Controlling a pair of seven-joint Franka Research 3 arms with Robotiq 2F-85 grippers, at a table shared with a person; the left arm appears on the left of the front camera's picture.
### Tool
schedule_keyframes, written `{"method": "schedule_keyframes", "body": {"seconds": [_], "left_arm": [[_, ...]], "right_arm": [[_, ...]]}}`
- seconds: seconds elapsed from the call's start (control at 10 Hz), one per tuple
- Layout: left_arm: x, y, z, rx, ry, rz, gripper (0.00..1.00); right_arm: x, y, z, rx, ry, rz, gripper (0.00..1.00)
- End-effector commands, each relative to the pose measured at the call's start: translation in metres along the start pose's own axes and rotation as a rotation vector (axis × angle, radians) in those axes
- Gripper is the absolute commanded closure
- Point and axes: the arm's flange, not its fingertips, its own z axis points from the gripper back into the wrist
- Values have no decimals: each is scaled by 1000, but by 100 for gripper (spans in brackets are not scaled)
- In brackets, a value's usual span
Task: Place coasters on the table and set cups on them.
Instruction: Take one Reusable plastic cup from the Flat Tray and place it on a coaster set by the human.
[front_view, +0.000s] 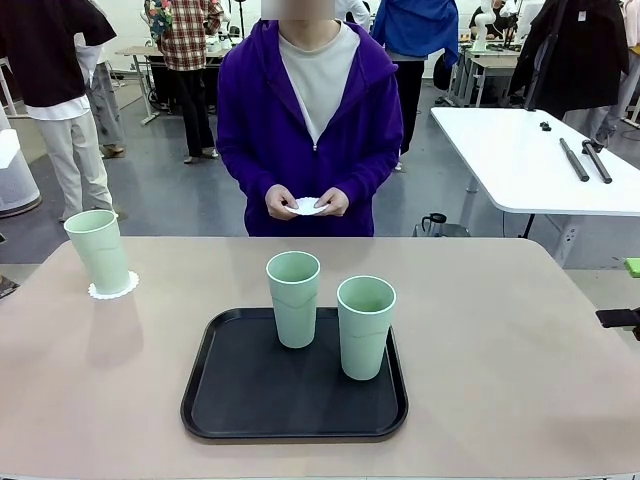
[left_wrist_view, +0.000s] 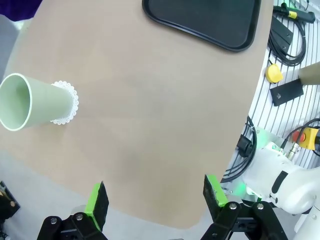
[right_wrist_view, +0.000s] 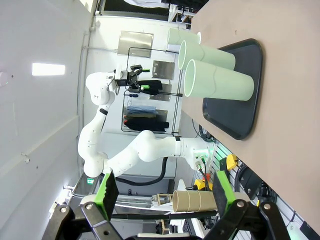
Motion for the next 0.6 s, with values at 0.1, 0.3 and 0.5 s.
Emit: {"method": "schedule_keyframes", "body": {"seconds": [0.1, 0.3, 0.5], "left_arm": [[4, 0, -1, 17, 15, 20, 0], [4, 0, -1, 17, 15, 20, 0], [-6, -21, -18, 39, -6, 258, 0]], "right_arm": [[1, 2, 1, 13, -8, 4, 0], [1, 2, 1, 13, -8, 4, 0], [1, 2, 1, 13, -8, 4, 0]]}}
